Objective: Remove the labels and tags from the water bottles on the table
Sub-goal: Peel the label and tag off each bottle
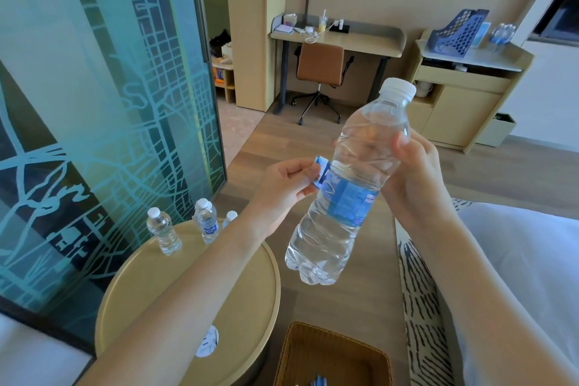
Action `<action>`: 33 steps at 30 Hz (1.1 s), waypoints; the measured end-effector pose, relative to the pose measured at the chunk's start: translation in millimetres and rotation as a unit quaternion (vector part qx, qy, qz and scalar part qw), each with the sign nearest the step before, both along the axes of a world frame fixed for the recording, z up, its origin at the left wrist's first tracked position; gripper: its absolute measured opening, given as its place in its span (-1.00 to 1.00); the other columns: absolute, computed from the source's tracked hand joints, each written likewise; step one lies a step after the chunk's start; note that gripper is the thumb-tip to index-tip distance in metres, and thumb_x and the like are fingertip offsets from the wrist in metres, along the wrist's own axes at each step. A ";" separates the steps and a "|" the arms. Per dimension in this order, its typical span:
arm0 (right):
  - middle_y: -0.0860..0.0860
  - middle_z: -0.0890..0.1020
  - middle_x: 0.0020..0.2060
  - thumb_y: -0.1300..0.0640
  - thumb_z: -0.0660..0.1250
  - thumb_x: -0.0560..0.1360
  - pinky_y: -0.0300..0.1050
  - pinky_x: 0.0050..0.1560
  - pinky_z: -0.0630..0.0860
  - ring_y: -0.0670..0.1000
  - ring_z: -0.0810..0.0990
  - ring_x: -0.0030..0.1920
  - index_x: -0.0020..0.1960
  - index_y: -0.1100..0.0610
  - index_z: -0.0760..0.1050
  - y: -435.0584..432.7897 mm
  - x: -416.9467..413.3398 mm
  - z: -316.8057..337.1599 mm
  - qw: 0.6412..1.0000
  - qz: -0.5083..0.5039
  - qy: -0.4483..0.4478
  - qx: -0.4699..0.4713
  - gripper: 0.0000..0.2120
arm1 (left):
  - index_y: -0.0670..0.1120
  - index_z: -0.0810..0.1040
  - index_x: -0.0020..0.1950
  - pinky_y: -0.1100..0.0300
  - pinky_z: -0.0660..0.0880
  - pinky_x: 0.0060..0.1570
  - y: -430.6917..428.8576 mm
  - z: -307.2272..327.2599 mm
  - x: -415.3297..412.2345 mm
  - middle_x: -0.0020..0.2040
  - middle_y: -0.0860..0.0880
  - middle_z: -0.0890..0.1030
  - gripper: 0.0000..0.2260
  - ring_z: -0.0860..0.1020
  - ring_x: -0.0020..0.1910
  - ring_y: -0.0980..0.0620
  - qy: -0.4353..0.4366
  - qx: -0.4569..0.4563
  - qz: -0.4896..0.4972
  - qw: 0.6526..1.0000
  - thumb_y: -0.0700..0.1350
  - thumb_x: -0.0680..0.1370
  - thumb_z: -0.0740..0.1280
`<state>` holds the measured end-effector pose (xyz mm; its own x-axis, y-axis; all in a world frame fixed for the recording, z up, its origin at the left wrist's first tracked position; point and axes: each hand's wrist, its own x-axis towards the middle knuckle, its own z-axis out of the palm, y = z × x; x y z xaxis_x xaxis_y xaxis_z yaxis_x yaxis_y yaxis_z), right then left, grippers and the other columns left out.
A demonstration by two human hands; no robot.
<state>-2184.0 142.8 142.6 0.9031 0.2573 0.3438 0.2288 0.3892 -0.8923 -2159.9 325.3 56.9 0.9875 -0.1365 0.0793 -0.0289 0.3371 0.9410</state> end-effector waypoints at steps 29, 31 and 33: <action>0.07 0.65 -0.02 -0.30 0.59 0.21 0.11 0.12 0.57 0.11 0.63 0.05 0.14 0.19 0.56 -13.6 11.4 -13.6 1.000 -0.015 0.012 -0.013 -0.27 | 0.02 0.63 0.21 0.32 0.47 0.12 8.9 26.2 -81.4 0.08 0.12 0.63 -0.81 0.59 0.10 0.18 -0.138 0.288 0.060 0.946 -0.10 0.61 0.35; 0.05 0.67 -0.02 -0.30 0.59 0.23 0.07 0.09 0.59 0.09 0.64 0.05 0.15 0.19 0.56 -13.5 12.4 -14.7 1.000 -0.019 0.009 -0.015 -0.28 | 0.12 0.56 0.30 0.25 0.45 0.22 8.2 22.8 -90.5 0.20 0.17 0.59 -0.72 0.53 0.24 0.19 -0.109 0.278 0.027 0.954 0.04 0.59 0.30; 0.05 0.68 0.00 -0.28 0.59 0.24 0.04 0.06 0.60 0.08 0.66 0.06 0.16 0.20 0.57 -13.1 13.0 -15.8 1.000 -0.022 0.010 -0.013 -0.29 | 0.26 0.48 0.34 0.29 0.39 0.26 6.4 16.2 -97.3 0.29 0.27 0.53 -0.65 0.46 0.32 0.27 -0.102 0.270 -0.002 0.957 0.16 0.55 0.29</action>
<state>-2171.0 129.7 126.8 0.9202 0.2255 0.3200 0.2281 0.3555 -0.9064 -2257.2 331.7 73.1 0.9582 -0.2166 0.1867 -0.2302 -0.1965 0.9531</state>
